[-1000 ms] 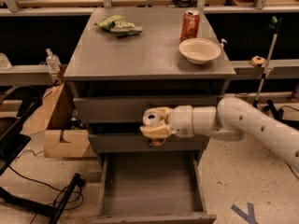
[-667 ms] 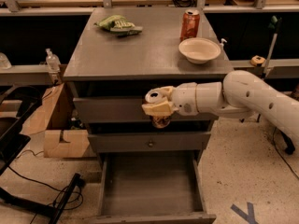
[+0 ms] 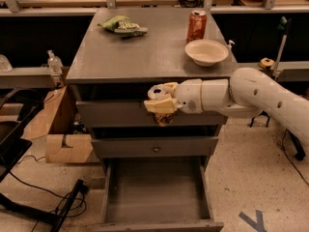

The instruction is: Pick orange can from bottom drawer and place on counter

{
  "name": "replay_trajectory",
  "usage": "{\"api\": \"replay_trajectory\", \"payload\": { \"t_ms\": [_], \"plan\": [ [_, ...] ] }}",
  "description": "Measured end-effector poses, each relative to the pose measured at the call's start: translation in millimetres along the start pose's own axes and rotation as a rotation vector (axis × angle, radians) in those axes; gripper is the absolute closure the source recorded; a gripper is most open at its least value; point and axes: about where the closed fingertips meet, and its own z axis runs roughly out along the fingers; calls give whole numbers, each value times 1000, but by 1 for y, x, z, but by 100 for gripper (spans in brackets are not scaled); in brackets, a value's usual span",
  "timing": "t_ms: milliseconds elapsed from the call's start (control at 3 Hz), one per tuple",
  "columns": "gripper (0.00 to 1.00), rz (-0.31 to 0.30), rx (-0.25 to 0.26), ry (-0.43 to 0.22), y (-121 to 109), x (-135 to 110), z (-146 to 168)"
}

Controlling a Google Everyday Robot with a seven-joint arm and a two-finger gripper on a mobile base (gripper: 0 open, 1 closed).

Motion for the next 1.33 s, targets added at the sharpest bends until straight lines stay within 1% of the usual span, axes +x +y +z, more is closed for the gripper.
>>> {"api": "replay_trajectory", "payload": {
  "t_ms": [333, 667, 1000, 1333],
  "plan": [
    [100, 10, 53, -50, -18, -56, -11],
    [100, 49, 116, -119, -65, -134, -23],
    [100, 62, 158, -176, -104, -176, -30],
    [100, 78, 241, -248, -166, -198, 3]
  ]
}}
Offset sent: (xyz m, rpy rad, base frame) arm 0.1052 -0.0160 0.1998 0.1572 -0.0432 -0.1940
